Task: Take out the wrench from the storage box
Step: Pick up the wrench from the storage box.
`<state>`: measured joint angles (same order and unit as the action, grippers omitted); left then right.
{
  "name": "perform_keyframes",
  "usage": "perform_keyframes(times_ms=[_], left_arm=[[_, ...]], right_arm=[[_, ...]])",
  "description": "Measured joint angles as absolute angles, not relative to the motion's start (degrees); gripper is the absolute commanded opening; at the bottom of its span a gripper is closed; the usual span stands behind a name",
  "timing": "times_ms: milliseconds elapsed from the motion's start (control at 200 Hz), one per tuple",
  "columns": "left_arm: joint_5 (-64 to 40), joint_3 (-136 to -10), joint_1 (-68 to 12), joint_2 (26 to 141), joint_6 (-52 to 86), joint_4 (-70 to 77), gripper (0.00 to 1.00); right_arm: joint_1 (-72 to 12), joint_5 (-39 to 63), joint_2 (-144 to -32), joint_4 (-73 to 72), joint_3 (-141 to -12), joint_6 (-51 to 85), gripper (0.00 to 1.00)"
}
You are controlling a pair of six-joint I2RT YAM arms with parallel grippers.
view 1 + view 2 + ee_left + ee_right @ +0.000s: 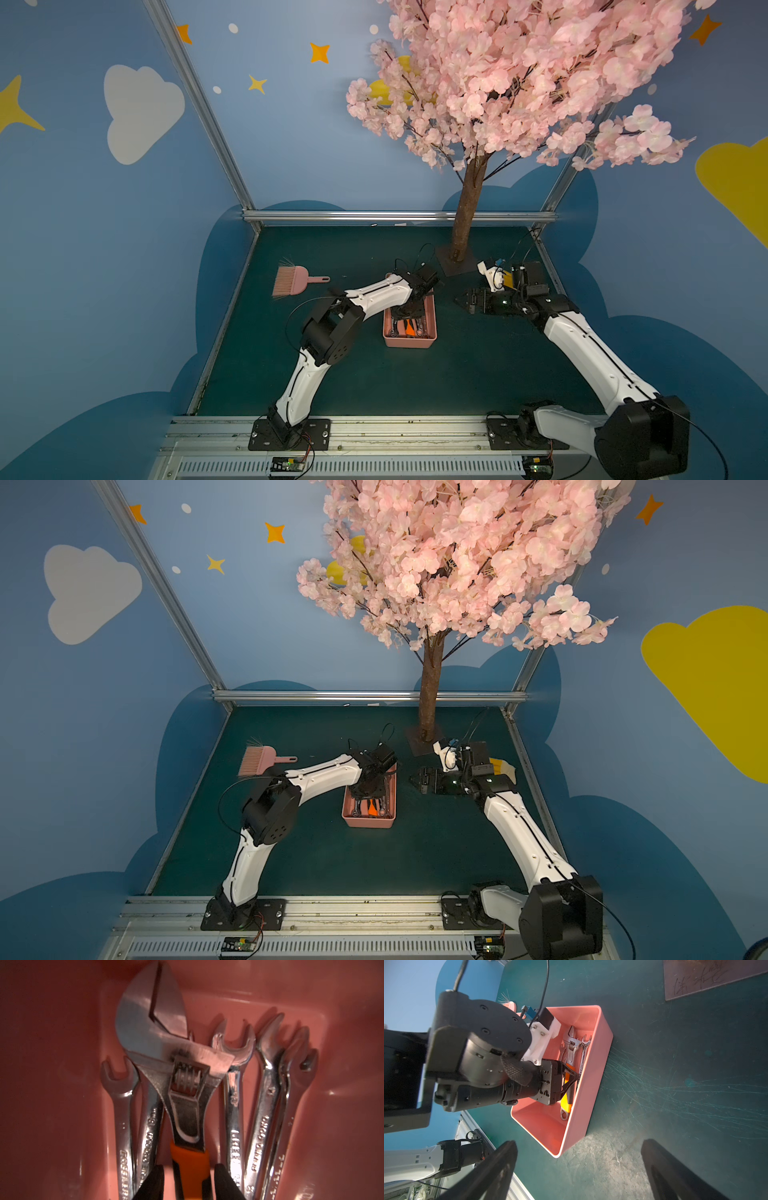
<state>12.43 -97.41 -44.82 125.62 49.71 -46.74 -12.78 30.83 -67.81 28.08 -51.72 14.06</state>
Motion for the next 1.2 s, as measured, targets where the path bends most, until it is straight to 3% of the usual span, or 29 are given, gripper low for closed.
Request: perform_keyframes(times_ms=[471,1201], left_arm=[[12.73,-97.71,-45.01,125.80,49.04,-47.13,0.04],[13.54,-100.53,-45.45,121.75,45.43,-54.19,0.03]], right_arm=[[-12.40,31.16,-67.51,27.64,-51.05,14.09,0.98],[-12.08,31.24,-67.53,27.64,-51.05,14.06,0.98]])
